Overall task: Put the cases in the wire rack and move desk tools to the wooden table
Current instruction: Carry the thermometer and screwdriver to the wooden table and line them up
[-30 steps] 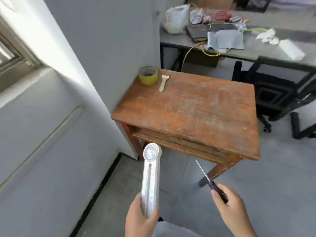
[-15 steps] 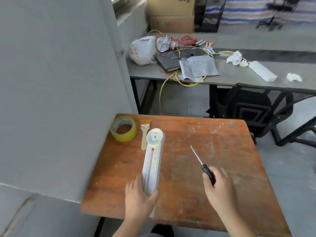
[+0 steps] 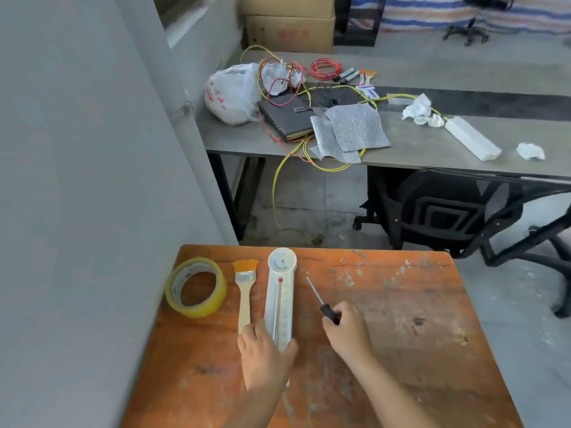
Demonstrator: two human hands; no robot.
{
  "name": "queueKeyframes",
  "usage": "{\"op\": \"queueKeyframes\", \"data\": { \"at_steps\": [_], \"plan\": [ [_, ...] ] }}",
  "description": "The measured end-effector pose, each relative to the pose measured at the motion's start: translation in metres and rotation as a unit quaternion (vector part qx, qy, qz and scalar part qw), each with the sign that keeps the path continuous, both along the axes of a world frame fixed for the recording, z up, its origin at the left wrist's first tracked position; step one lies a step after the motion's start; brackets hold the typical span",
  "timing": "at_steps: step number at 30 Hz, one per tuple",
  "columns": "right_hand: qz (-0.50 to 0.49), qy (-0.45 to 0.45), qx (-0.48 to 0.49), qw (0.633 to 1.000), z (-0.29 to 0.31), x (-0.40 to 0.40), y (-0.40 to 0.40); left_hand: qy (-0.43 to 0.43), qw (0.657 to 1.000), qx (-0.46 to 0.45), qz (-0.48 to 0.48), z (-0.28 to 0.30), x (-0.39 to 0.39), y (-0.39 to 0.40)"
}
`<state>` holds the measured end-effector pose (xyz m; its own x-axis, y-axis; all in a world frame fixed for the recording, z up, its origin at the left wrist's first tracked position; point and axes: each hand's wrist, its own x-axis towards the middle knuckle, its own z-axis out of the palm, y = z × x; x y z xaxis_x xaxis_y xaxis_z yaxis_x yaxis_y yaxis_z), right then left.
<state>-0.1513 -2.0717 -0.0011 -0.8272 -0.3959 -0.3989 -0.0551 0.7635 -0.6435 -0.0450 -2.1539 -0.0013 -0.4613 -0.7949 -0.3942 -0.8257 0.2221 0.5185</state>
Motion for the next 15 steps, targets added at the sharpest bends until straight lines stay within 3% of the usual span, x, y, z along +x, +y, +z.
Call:
{"op": "queueKeyframes", "data": {
  "at_steps": [6, 15],
  "plan": [
    [0.011, 0.004, -0.016, 1.000, -0.007, -0.008, -0.019, -0.022, 1.000, 0.010, 0.003, 0.000, -0.004, -0.008],
    [0.109, 0.009, 0.055, 0.992, -0.011, -0.012, -0.030, -0.051, 0.994, 0.010, -0.092, -0.005, 0.010, -0.015]
  ]
}}
